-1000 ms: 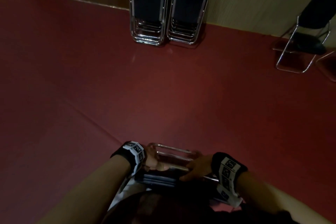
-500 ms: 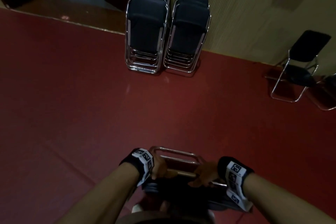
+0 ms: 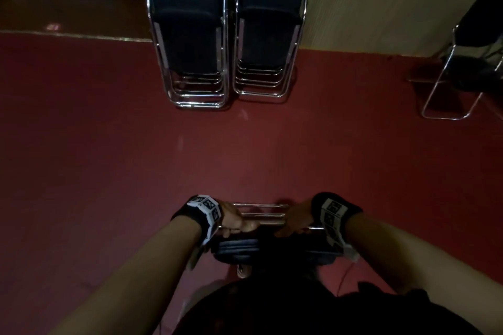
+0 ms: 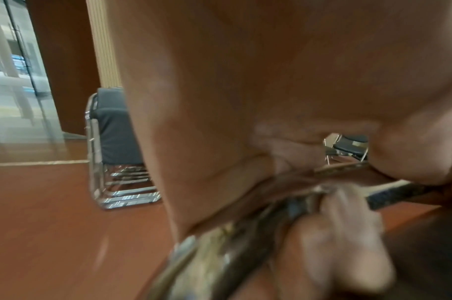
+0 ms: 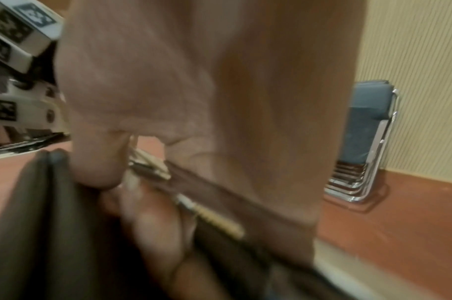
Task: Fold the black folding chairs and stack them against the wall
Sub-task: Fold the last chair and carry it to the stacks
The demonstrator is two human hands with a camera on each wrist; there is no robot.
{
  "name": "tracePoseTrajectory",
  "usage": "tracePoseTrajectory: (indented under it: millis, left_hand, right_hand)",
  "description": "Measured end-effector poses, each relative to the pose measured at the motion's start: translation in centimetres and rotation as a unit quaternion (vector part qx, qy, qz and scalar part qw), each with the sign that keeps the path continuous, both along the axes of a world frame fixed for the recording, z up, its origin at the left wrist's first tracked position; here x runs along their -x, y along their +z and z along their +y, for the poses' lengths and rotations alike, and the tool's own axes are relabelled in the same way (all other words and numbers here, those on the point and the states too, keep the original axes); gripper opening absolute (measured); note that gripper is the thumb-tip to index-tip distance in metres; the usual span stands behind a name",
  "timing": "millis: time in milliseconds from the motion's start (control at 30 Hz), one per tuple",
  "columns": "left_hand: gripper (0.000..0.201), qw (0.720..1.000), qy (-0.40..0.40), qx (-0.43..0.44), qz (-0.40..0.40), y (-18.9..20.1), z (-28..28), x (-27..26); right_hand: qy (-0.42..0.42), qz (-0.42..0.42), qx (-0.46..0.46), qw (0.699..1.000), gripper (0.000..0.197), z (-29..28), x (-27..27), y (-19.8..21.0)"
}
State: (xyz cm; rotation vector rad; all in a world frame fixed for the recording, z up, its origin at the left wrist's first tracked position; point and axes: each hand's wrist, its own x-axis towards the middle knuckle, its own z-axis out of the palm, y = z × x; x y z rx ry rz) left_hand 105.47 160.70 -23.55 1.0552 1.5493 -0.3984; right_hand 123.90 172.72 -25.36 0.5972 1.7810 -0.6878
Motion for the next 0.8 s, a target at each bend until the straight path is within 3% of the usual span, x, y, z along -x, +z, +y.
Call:
tracePoseTrajectory:
  millis: [67, 133, 233, 333, 467, 533, 633, 667, 733, 800]
  left_hand:
    - [0.067, 0.999, 0.026, 0.019, -0.016, 0.0, 2.6, 1.5]
    - [0.07, 1.0, 0.013, -0.001, -0.005, 0.6, 9.9, 4.6]
    - [0.052, 0.998, 0.004, -0.06, 0.023, 0.4, 13.5, 6.5]
    - [0.075, 0.999, 0.008, -0.037, 0.0, 0.4, 16.9, 8.8]
    - [0.061, 0.999, -0.032, -0.013, 0.024, 0.1, 21.1, 12.4]
    - [0.052, 0.996, -0.064, -0.039, 0.041, -1.2, 25.2, 15.5]
    - [0.058, 0.992, -0.051, -0.11, 0.046, -2.2, 29.4, 18.7]
    - [0.059, 0.99, -0.059, -0.128, 0.026, -1.3, 29.8, 18.6]
    - [0.057, 0.982, -0.088, -0.163, -0.019, -1.1, 34.2, 23.4]
    - [0.058, 0.983, -0.097, -0.151, -0.043, -0.5, 37.3, 26.2]
  right_hand:
    - [-0.04, -0.011, 0.01, 0.999, 0.049, 2.9, 1.6, 0.4]
    - [-0.031, 0.002, 0.003, 1.0, 0.052, 9.5, 4.4, 1.8]
    - [-0.014, -0.005, -0.005, 1.0, 0.058, 13.4, 6.6, 1.5]
    - [-0.016, 0.001, 0.004, 1.0, 0.061, 16.4, 8.4, 0.5]
    - [-0.036, 0.0, -0.005, 0.999, 0.077, 19.8, 11.1, 0.5]
    - [-0.049, -0.001, -0.015, 0.999, 0.083, 23.7, 14.2, 0.1]
    - [-0.079, -0.009, 0.002, 0.997, 0.084, 28.0, 17.3, -0.2]
    - [-0.096, -0.01, 0.007, 0.995, 0.081, 28.4, 17.2, 0.7]
    - [-0.136, -0.004, 0.009, 0.991, 0.074, 32.6, 21.0, 0.1]
    - [-0.151, -0.002, 0.011, 0.988, 0.07, 35.2, 23.3, 0.6]
